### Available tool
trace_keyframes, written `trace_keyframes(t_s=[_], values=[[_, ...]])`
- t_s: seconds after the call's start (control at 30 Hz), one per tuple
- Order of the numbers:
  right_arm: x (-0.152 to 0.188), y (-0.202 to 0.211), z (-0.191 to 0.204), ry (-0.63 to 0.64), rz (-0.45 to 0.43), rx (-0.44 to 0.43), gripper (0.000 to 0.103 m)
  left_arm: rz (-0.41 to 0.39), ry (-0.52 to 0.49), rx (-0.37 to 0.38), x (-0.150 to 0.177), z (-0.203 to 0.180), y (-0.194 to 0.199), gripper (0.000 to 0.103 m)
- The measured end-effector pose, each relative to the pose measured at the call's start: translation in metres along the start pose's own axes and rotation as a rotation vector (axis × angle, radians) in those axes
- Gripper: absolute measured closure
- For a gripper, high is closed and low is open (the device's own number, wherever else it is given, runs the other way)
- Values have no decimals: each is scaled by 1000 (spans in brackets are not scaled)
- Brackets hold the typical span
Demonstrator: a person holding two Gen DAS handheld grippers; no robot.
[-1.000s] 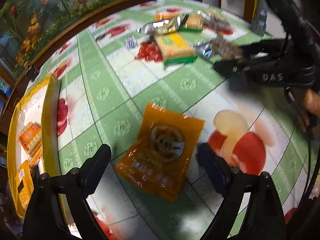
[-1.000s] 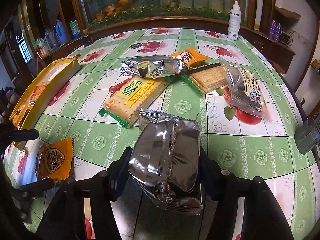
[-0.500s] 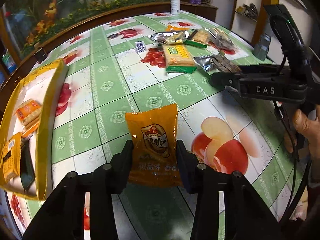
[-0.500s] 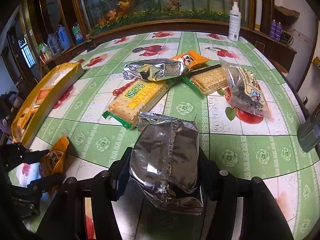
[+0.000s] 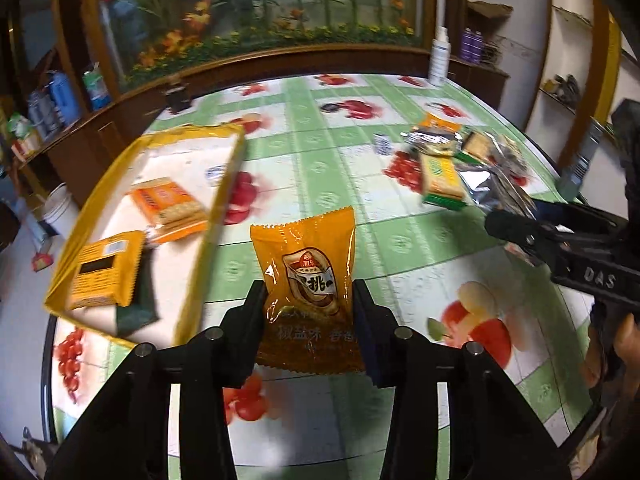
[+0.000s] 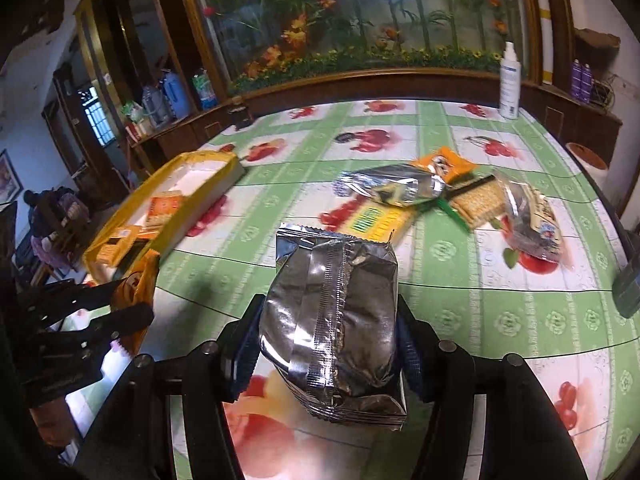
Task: Organize snacks
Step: 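Lift and carry the orange bag and silver foil bag over the tray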
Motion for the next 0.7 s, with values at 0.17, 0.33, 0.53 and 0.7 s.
trace_keyframes(t_s=[0.17, 0.33, 0.53, 0.7], values=[[-2, -3, 27, 33, 4, -53, 42, -20, 46, -79, 1, 25, 6, 63], [-2, -6, 49, 58, 11, -98, 42, -37, 88, -128, 3, 46, 11, 63], [1, -10, 67, 85, 27, -125, 42, -43, 112, -160, 5, 63, 13, 63], [2, -16, 79, 103, 40, -142, 42, -43, 137, -170, 7, 76, 14, 63]])
Point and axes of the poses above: each gripper's, at about its wrist camera, not at the fingertips, and y roughly against the way its jaws point, z to its left, x to its underside, the point moved 3 cm from there along -y, roughly the way its jaws point, and after that the axes turned 9 degrees about -z, right-handed, at the moved point
